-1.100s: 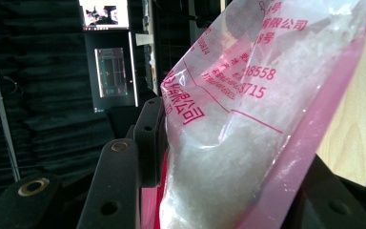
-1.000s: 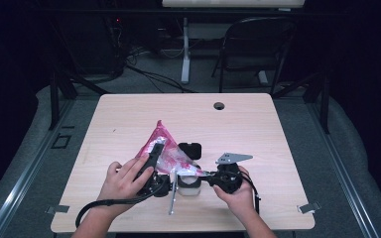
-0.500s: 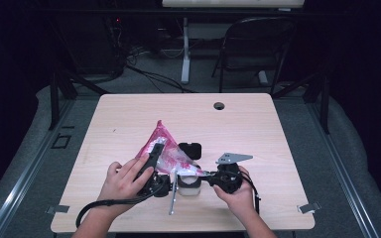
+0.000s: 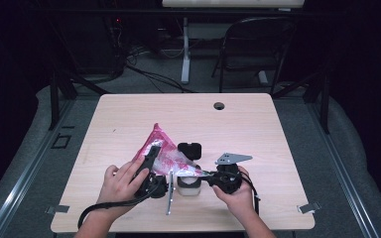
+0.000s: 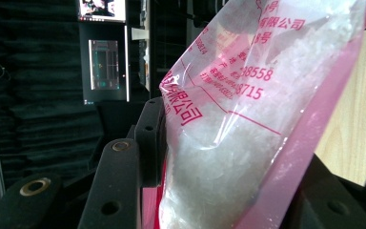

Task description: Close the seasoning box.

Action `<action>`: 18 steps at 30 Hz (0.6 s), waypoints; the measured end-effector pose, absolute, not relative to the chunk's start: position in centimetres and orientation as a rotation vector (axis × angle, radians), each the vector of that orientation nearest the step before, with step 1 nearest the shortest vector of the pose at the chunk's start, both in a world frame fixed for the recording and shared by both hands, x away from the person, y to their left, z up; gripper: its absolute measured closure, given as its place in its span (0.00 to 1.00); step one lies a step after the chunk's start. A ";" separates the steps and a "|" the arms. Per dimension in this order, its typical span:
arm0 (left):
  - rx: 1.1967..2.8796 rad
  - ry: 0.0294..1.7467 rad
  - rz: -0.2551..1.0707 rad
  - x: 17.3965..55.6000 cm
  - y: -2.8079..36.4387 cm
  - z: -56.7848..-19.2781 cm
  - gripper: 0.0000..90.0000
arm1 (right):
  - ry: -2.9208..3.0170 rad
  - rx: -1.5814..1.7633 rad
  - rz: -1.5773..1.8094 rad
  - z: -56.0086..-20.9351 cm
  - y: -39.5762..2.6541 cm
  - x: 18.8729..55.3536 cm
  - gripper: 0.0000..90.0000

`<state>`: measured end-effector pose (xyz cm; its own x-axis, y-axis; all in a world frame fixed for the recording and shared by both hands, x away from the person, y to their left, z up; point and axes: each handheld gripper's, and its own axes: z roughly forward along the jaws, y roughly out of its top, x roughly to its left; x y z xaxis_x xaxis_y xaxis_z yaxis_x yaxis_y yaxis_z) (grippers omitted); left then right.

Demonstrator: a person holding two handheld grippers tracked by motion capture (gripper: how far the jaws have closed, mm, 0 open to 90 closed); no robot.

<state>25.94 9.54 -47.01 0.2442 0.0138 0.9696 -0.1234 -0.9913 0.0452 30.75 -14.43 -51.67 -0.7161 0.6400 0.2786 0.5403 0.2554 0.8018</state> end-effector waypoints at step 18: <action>2.394 0.050 1.754 26.1 10.8 -48.2 0.68 | 2.382 1.119 1.494 -51.2 -14.1 30.7 1.00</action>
